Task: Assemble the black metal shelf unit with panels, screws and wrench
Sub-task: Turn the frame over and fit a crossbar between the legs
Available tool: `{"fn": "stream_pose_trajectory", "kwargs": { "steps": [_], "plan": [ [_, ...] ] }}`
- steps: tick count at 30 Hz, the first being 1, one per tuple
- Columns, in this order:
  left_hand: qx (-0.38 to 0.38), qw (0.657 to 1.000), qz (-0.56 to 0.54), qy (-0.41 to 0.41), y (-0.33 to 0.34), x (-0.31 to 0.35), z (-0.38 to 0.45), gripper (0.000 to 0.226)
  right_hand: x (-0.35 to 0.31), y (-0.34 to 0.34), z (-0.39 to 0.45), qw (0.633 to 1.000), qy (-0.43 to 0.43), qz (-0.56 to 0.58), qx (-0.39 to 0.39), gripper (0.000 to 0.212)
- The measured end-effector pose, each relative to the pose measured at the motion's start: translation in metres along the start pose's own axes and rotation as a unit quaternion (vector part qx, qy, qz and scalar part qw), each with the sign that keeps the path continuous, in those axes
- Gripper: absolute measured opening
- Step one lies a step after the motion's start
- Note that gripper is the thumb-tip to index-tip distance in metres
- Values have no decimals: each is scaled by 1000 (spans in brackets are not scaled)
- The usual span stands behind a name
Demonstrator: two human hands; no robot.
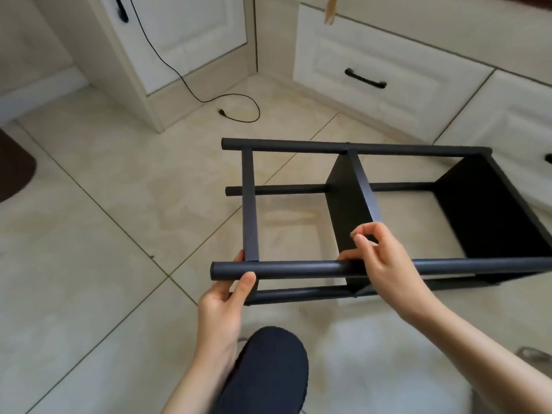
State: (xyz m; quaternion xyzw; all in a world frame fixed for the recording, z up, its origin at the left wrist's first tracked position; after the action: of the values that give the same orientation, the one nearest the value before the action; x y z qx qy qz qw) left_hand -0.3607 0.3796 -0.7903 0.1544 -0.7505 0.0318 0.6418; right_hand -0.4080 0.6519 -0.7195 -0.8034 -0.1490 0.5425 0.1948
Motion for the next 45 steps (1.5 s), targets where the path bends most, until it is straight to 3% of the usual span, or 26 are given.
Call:
{"fn": "stream_pose_trajectory", "kwargs": {
  "steps": [6, 15, 17, 24, 30, 34, 36, 42, 45],
  "plan": [
    [3, 999, 18, -32, -15, -30, -2, 75, 12, 10, -2, 1000, 7, 0, -25, 9],
    [-18, 996, -35, -82, -19, -47, -3, 55, 25, 20, 8, 996, 77, 3, -39, 12],
    [-40, 996, -15, -78, -18, -39, -1, 49, 21, 25, 12, 996, 73, -19, -45, 11],
    [-74, 987, 144, -4, -25, -7, 8, 67, -5, 67, 26, 990, 19, -56, -126, 6],
    [-224, 909, 342, 85, -6, 23, 24, 83, -15, 108, 46, 975, 49, -1, -217, 10],
    [-329, 797, 472, 186, 15, 42, 34, 87, -5, 136, 55, 948, 112, 26, -296, 9],
    [-366, 762, 495, 200, 20, 40, 37, 79, 1, 146, 56, 939, 127, 31, -319, 9],
    [-358, 757, 491, 240, 15, 28, 27, 69, 31, 169, 36, 890, 175, 25, -421, 12],
    [-351, 720, 508, 317, 20, 34, 24, 65, 30, 174, 35, 877, 179, 25, -445, 12]
  ]
}}
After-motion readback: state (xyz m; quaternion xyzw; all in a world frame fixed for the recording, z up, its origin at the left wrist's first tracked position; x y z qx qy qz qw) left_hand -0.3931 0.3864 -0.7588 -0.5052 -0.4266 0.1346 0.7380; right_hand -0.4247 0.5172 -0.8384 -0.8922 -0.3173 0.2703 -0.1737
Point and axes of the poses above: each hand's wrist, its own z-axis towards the middle knuckle, its own y-axis out of the palm, x = y × z, the point moved 10 cm from there along z, towards the middle knuckle, and after that the axes turned 9 degrees about y, right-handed, at the moved point
